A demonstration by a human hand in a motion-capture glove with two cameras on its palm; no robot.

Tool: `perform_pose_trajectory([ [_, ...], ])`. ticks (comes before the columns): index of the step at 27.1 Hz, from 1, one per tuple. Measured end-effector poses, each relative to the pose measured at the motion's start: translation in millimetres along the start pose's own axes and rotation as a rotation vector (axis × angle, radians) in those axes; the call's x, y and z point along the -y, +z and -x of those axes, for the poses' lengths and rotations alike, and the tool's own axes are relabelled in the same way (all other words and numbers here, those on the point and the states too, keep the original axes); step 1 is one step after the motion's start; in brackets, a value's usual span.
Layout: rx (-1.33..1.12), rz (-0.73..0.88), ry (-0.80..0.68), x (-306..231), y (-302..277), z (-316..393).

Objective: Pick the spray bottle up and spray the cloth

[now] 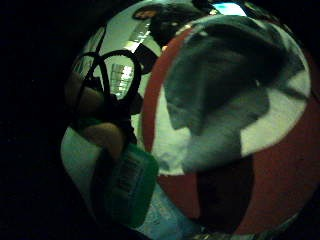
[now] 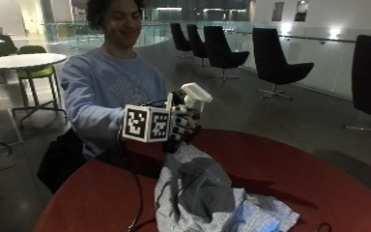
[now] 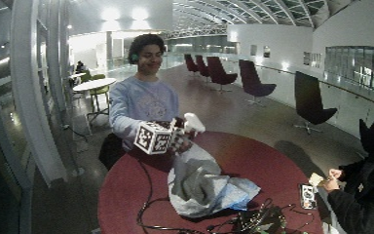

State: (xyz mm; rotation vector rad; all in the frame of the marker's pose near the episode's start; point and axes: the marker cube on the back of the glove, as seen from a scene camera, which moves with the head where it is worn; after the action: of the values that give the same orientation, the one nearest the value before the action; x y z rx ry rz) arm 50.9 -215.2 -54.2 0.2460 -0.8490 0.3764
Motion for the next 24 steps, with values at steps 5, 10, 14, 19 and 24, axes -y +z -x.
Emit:
perform_pose_trajectory([
  [5, 0.130, 0.034, -0.223, 3.5, 72.9, 32.0],
  [10, 0.191, 0.081, -0.351, 5.7, 152.4, 40.3],
  [14, 0.217, 0.118, -0.396, 3.0, 207.7, 33.1],
  [19, 0.215, 0.124, -0.399, 6.5, 249.3, 15.8],
  [24, 0.205, 0.149, -0.375, 1.8, 266.3, -4.2],
])
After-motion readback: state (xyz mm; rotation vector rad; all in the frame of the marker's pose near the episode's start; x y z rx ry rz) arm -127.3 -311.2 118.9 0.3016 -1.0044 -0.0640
